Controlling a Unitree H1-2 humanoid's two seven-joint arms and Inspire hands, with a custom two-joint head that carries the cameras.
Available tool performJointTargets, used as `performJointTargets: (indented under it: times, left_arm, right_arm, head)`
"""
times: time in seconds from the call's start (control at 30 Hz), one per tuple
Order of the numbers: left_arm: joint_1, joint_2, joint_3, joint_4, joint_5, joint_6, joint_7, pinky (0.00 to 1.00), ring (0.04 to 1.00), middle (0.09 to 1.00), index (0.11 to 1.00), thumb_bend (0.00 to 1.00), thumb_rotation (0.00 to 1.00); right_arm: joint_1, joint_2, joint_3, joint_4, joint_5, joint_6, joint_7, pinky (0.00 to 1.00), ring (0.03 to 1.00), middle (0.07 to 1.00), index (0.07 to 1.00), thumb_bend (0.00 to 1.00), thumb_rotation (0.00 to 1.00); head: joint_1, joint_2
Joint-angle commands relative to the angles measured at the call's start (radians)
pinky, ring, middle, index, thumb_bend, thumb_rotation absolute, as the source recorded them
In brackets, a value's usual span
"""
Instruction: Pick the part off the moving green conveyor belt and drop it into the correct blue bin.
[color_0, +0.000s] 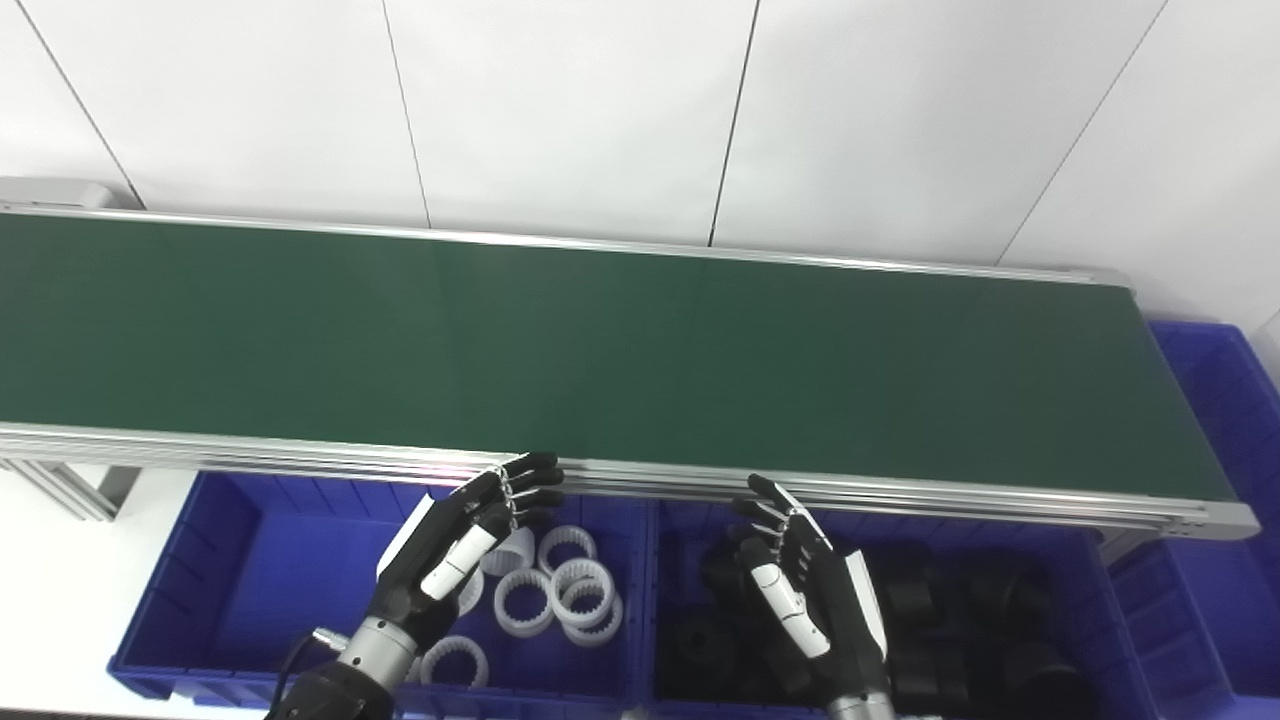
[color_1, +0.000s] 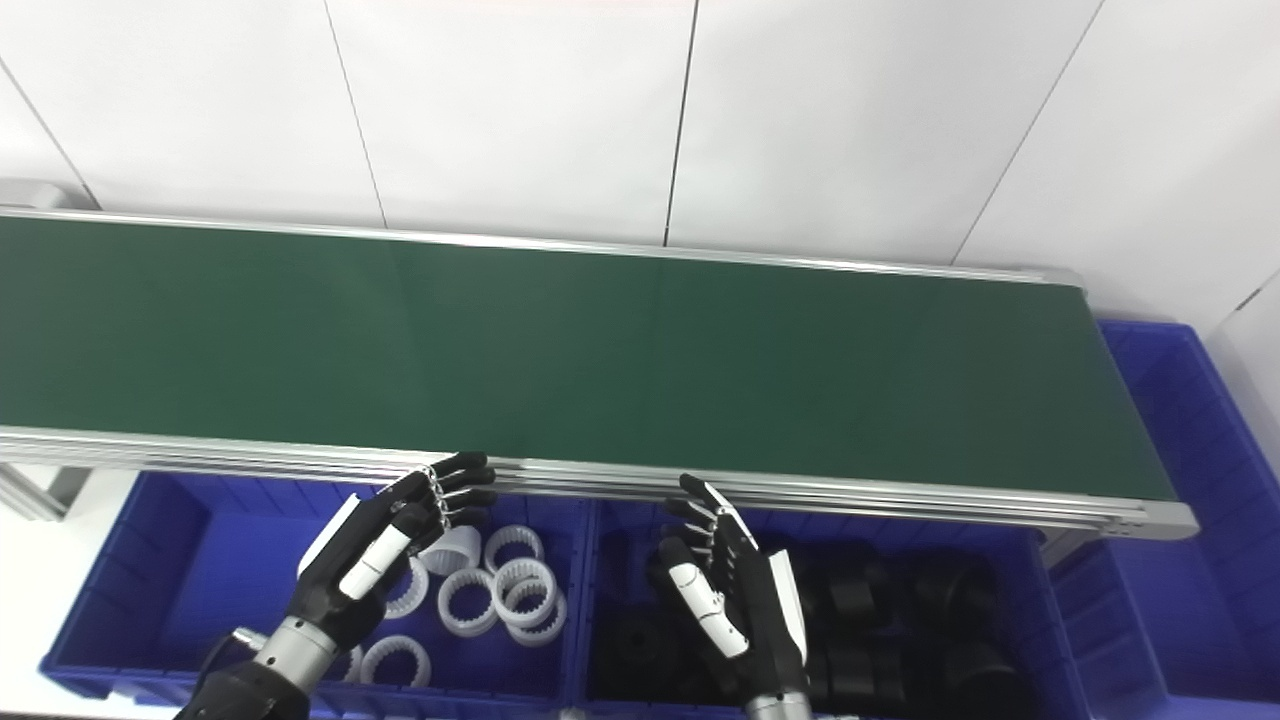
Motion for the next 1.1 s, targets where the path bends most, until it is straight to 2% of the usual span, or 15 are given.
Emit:
performJointTargets:
  times: [0.0, 0.17, 0.37, 0.5, 0.67, 0.8, 0.97, 1.03, 1.07]
  left_arm:
    - [-0.018, 0.002, 0.004, -0.018, -0.009, -0.044, -0.014, 0.74, 0.757, 0.801, 0.801, 0.72, 0.72]
    - [-0.016, -0.001, 0.002, -0.024, 0.001, -0.045, -0.011, 0.73, 0.756, 0.800, 0.796, 0.70, 0.71]
    - [-0.017, 0.010, 0.002, -0.021, 0.021, -0.051, -0.010, 0.73, 0.757, 0.804, 0.802, 0.77, 0.66]
    - [-0.018, 0.015, 0.006, -0.012, 0.014, -0.055, -0.018, 0.74, 0.767, 0.809, 0.805, 0.77, 0.64]
    - [-0.019, 0.016, 0.007, 0.000, 0.023, -0.064, -0.015, 0.76, 0.767, 0.796, 0.791, 0.78, 0.64]
    - [-0.019, 0.018, 0.005, 0.006, 0.025, -0.079, -0.018, 0.72, 0.748, 0.790, 0.793, 0.80, 0.63]
    - [-0.019, 0.018, 0.003, 0.001, 0.029, -0.080, -0.014, 0.72, 0.741, 0.785, 0.785, 0.81, 0.62]
    - [-0.019, 0.020, 0.003, 0.000, 0.028, -0.081, -0.016, 0.72, 0.742, 0.786, 0.785, 0.81, 0.62]
    - [-0.020, 0.021, 0.003, 0.001, 0.028, -0.083, -0.017, 0.72, 0.743, 0.786, 0.785, 0.81, 0.61]
  right_arm:
    - [-0.008, 0.010, 0.006, -0.023, 0.004, -0.055, -0.005, 0.63, 0.728, 0.793, 0.873, 0.61, 0.77]
    - [-0.004, 0.007, 0.005, -0.028, 0.006, -0.051, -0.005, 0.63, 0.724, 0.787, 0.872, 0.61, 0.77]
    - [-0.010, 0.013, 0.010, -0.010, 0.006, -0.067, -0.006, 0.65, 0.733, 0.792, 0.871, 0.58, 0.74]
    - [-0.014, 0.019, 0.012, 0.000, -0.005, -0.068, -0.015, 0.63, 0.722, 0.783, 0.865, 0.58, 0.73]
    - [-0.013, 0.017, 0.012, -0.002, -0.008, -0.066, -0.020, 0.63, 0.723, 0.785, 0.867, 0.60, 0.76]
    - [-0.010, 0.015, 0.011, -0.006, 0.000, -0.070, -0.018, 0.63, 0.716, 0.778, 0.864, 0.59, 0.75]
    - [-0.009, 0.014, 0.012, -0.011, 0.004, -0.062, -0.014, 0.64, 0.721, 0.782, 0.866, 0.60, 0.75]
    - [-0.009, 0.014, 0.013, -0.011, 0.001, -0.062, -0.015, 0.64, 0.721, 0.781, 0.866, 0.60, 0.75]
    - [-0.010, 0.015, 0.014, -0.008, -0.002, -0.065, -0.018, 0.64, 0.721, 0.781, 0.867, 0.60, 0.75]
  head:
    - [0.001, 0.001]
    - [-0.003, 0.000]
    - [-0.083, -0.014]
    - [-0.071, -0.009]
    - [-0.041, -0.002]
    - [-0.035, 0.000]
    - [-0.039, 0.003]
    - [-0.051, 0.001]
    - [-0.081, -0.004]
